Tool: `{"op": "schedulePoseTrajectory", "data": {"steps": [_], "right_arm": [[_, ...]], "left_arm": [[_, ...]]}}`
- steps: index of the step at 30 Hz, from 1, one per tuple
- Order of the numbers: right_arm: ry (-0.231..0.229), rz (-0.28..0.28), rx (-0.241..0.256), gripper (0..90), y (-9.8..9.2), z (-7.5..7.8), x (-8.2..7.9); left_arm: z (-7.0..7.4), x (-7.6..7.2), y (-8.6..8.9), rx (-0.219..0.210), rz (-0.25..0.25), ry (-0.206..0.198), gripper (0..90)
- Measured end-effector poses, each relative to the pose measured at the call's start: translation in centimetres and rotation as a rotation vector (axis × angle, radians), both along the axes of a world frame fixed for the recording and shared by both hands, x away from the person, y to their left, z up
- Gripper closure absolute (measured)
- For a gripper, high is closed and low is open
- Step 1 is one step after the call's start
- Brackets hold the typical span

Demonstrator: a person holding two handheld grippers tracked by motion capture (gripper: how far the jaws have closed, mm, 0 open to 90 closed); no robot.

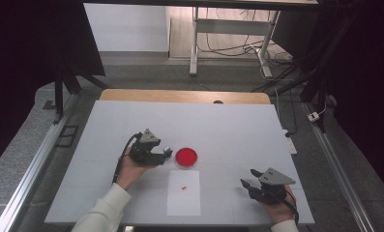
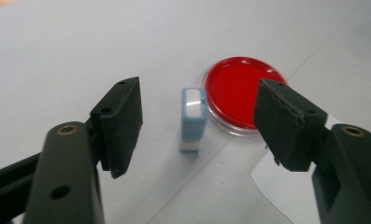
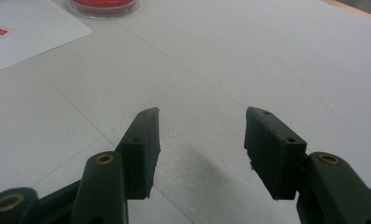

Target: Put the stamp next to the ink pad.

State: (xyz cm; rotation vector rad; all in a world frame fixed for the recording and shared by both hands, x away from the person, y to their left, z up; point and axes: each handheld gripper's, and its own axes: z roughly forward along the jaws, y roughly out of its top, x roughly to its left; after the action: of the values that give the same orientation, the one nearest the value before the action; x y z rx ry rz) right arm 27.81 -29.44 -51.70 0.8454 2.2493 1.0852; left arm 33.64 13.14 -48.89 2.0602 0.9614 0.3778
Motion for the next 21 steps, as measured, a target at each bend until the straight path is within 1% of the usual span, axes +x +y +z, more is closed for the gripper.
{"op": "schedulePoseTrajectory", "data": {"steps": [2, 4, 6, 9, 12, 14, 17, 21], "right_arm": [[0.002, -0.003, -0.003, 44.9, 0.0, 0.0, 0.1], [0.004, 0.000, 0.001, 44.8, -0.1, -0.1, 0.1], [0.003, 0.000, 0.004, 44.8, -0.2, -0.1, 0.2], [0.002, 0.001, 0.000, 44.7, -0.2, 0.0, 0.3], [0.001, 0.015, 0.011, 44.7, -0.2, 0.1, 0.4], [0.002, 0.020, 0.009, 44.6, -0.2, 0.1, 0.5], [0.001, 0.026, 0.011, 44.5, -0.2, 0.1, 0.6], [-0.002, 0.027, 0.018, 44.5, -0.4, 0.2, 0.6]], "left_arm": [[0.3, -0.9, 0.6, -0.035, -0.001, -0.023, 32.1], [0.5, -1.8, 1.1, -0.057, -0.012, -0.027, 31.3], [0.6, -2.6, 1.5, -0.070, -0.021, -0.030, 31.1], [0.8, -3.9, 2.1, -0.071, -0.032, -0.040, 31.1], [0.9, -5.2, 2.7, -0.075, -0.036, -0.054, 31.2], [1.0, -6.1, 3.3, -0.072, -0.042, -0.062, 31.2], [0.7, -7.5, 4.3, -0.076, -0.039, -0.065, 31.2], [0.1, -8.9, 5.5, -0.075, -0.030, -0.060, 31.3]]}}
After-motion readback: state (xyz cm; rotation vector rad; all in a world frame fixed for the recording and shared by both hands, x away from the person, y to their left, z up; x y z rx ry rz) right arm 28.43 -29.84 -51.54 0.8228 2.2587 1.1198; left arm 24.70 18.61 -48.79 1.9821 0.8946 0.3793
